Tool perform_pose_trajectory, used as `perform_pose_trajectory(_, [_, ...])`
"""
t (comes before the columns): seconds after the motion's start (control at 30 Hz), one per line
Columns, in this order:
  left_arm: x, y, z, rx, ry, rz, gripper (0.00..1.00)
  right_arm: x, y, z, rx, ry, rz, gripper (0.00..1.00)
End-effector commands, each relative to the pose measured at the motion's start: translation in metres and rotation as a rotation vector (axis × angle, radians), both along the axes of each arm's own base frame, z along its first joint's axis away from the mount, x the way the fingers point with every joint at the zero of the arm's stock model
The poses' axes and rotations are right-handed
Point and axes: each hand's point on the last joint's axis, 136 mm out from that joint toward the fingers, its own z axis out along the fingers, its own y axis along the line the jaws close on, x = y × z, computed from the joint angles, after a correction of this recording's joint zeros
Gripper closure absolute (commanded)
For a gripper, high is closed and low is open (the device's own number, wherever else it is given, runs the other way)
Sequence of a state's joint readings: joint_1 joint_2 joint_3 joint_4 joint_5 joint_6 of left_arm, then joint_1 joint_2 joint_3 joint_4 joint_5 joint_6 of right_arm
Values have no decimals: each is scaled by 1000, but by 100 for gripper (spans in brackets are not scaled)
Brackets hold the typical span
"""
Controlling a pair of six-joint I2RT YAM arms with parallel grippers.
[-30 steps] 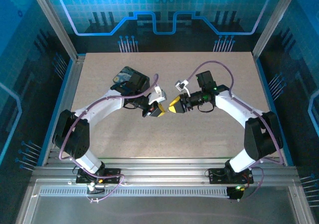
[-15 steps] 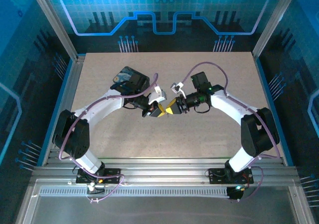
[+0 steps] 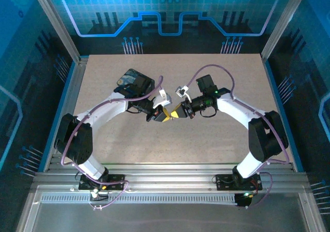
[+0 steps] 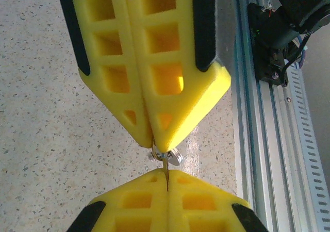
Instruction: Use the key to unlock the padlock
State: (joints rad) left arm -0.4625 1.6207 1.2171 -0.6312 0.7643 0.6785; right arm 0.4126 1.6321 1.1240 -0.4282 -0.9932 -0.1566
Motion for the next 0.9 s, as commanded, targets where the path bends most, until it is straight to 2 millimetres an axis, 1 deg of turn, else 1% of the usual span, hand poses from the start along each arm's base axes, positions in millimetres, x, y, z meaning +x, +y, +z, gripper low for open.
perform_pose_trajectory(0.0, [1, -3, 21, -54, 1, -6, 100, 2, 2, -11, -48, 29, -27, 100])
perform_pose_trajectory(0.07, [8, -2, 23, -48, 18, 31, 94, 2, 0, -14, -55, 52, -47, 100])
perform_pose_trajectory(0.13, [15, 3, 21, -44, 53, 63, 83, 3, -3, -17, -43, 98, -77, 100])
perform_pose_trajectory(0.17, [17, 5, 20, -41, 65, 78, 79, 5, -4, -17, -34, 114, -94, 100])
perform_pose_trajectory(0.27, [20, 12, 15, -48, 68, 115, 73, 11, -10, -18, -8, 171, -155, 100])
perform_pose_trajectory(0.37, [28, 14, 17, -102, 6, 173, 66, 18, -14, -16, 15, 216, -206, 100])
perform_pose_trajectory(0.43, [36, 16, 20, -141, -5, 238, 63, 21, -16, -14, 34, 244, -236, 100])
perform_pose_trajectory(0.57, [52, 15, 24, -213, 49, 363, 62, 31, -17, -11, 50, 305, -297, 100])
perform_pose_trajectory(0.63, [56, 14, 20, -245, 80, 410, 61, 38, -19, -11, 60, 344, -335, 100])
perform_pose_trajectory(0.7, [56, 13, 17, -271, 107, 430, 59, 44, -20, -11, 66, 374, -363, 100])
perform_pose_trajectory(0.87, [60, 11, 15, -336, 169, 477, 57, 48, -19, -9, 87, 392, -385, 100])
